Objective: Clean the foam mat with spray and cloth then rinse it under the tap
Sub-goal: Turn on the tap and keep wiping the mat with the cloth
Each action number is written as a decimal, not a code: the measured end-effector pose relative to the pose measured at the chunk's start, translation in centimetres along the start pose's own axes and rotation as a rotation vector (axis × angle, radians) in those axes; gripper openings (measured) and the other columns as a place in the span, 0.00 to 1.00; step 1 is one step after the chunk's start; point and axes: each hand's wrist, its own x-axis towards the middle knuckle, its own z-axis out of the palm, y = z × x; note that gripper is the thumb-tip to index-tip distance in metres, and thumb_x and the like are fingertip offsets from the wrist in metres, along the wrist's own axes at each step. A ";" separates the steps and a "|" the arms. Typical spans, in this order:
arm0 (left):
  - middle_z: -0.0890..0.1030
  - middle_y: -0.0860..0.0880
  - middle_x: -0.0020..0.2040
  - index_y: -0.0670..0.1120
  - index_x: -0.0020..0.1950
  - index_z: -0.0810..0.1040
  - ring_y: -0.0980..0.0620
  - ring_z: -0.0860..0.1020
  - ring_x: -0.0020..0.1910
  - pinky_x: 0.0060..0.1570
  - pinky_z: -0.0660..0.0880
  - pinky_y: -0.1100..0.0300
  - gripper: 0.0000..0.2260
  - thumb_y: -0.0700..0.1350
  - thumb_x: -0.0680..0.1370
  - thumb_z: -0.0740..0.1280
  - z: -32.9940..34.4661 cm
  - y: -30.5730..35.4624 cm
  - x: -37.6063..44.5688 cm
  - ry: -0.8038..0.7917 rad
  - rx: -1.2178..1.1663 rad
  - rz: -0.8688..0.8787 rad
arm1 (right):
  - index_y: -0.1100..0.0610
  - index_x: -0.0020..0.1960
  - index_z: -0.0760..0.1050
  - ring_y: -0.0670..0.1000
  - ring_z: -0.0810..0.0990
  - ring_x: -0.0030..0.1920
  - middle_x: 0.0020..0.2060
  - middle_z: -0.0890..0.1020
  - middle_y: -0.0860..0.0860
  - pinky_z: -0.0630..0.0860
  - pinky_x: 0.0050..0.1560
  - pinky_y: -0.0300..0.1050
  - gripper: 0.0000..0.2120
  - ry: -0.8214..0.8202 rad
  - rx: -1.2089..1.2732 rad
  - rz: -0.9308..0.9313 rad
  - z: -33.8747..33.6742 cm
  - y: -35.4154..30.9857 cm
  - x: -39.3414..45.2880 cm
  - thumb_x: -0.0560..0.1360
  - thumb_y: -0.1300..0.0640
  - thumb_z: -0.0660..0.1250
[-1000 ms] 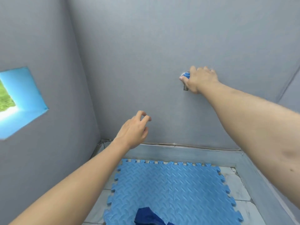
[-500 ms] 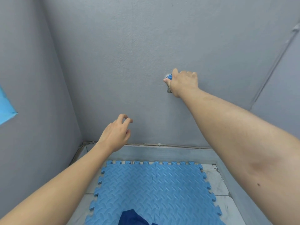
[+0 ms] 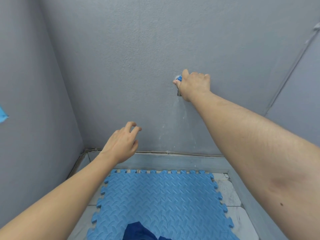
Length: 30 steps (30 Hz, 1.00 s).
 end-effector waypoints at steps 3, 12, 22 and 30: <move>0.69 0.42 0.67 0.44 0.68 0.69 0.45 0.79 0.46 0.46 0.75 0.51 0.19 0.45 0.78 0.62 0.0 -0.5 -0.3 0.002 0.000 -0.008 | 0.57 0.60 0.66 0.60 0.76 0.54 0.54 0.78 0.59 0.63 0.48 0.52 0.24 0.006 0.003 -0.001 0.0 0.0 0.0 0.82 0.39 0.47; 0.69 0.42 0.66 0.43 0.67 0.69 0.43 0.78 0.46 0.47 0.74 0.51 0.19 0.44 0.77 0.62 0.5 -0.7 -0.8 -0.018 0.005 -0.023 | 0.58 0.60 0.67 0.59 0.76 0.53 0.53 0.78 0.59 0.61 0.48 0.51 0.24 0.033 0.001 0.008 0.2 -0.1 -0.1 0.82 0.39 0.48; 0.70 0.42 0.65 0.43 0.68 0.68 0.44 0.78 0.44 0.46 0.74 0.51 0.19 0.44 0.77 0.62 1.8 -0.3 -1.6 -0.016 0.001 -0.027 | 0.58 0.60 0.69 0.62 0.76 0.57 0.55 0.78 0.60 0.63 0.57 0.55 0.26 0.109 0.148 -0.108 0.8 1.3 0.1 0.81 0.38 0.47; 0.71 0.43 0.63 0.43 0.68 0.68 0.43 0.77 0.49 0.48 0.74 0.50 0.19 0.48 0.79 0.62 5.4 -1.4 -2.9 0.041 -0.024 -0.037 | 0.58 0.55 0.71 0.62 0.74 0.59 0.54 0.79 0.61 0.62 0.58 0.57 0.23 0.244 0.307 -0.184 2.5 2.4 1.1 0.81 0.39 0.49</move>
